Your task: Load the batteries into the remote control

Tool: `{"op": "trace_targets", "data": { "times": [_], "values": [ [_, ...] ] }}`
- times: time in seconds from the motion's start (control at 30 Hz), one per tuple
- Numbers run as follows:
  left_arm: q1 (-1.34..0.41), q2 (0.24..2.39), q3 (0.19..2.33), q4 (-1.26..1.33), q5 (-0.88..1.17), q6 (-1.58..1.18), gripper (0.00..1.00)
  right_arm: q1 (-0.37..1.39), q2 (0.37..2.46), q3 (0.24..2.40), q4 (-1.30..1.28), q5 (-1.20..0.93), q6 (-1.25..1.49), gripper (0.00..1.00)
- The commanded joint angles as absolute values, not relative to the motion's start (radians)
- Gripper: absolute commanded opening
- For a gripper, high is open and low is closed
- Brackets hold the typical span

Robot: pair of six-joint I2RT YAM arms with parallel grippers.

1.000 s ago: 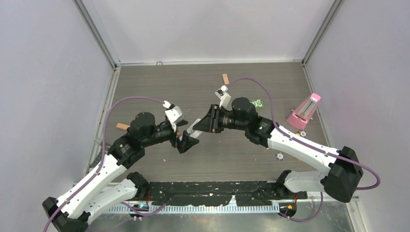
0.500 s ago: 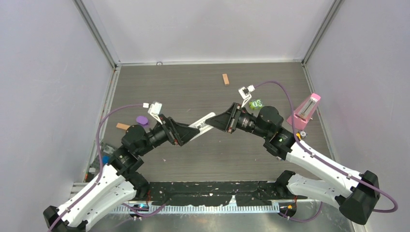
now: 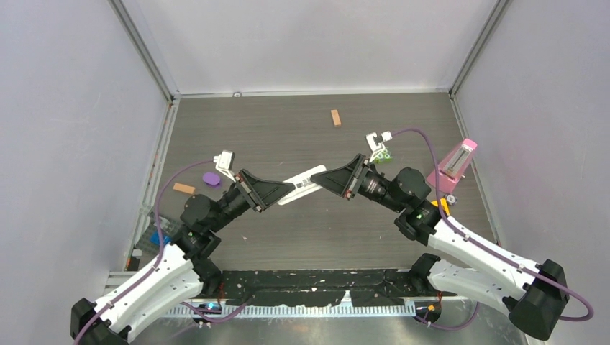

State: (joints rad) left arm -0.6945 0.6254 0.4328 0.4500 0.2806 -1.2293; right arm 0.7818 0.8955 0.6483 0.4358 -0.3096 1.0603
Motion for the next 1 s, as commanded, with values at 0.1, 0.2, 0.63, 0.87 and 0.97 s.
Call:
{"op": "trace_targets", "data": {
  "times": [0.1, 0.2, 0.63, 0.87, 0.97],
  "values": [
    [-0.697, 0.61, 0.439, 0.542, 0.276, -1.246, 0.27, 0.778, 0.867, 0.631, 0.52, -0.273, 1.09, 0.05],
    [-0.696, 0.622, 0.444, 0.54, 0.285, -1.244, 0.11, 0.779, 0.873, 0.626, 0.52, -0.272, 1.089, 0.06],
    [-0.696, 0.604, 0.506, 0.162, 0.253, -1.062, 0.0, 0.751, 0.698, 0.67, -0.051, -0.024, 0.874, 0.79],
    [-0.697, 0.7, 0.439, 0.093, 0.302, -1.019, 0.0, 0.742, 0.71, 0.698, -0.323, -0.001, 0.729, 0.73],
    [-0.696, 0.793, 0.375, 0.183, 0.358, -1.044, 0.0, 0.742, 0.786, 0.684, -0.338, -0.064, 0.716, 0.72]
  ]
}}
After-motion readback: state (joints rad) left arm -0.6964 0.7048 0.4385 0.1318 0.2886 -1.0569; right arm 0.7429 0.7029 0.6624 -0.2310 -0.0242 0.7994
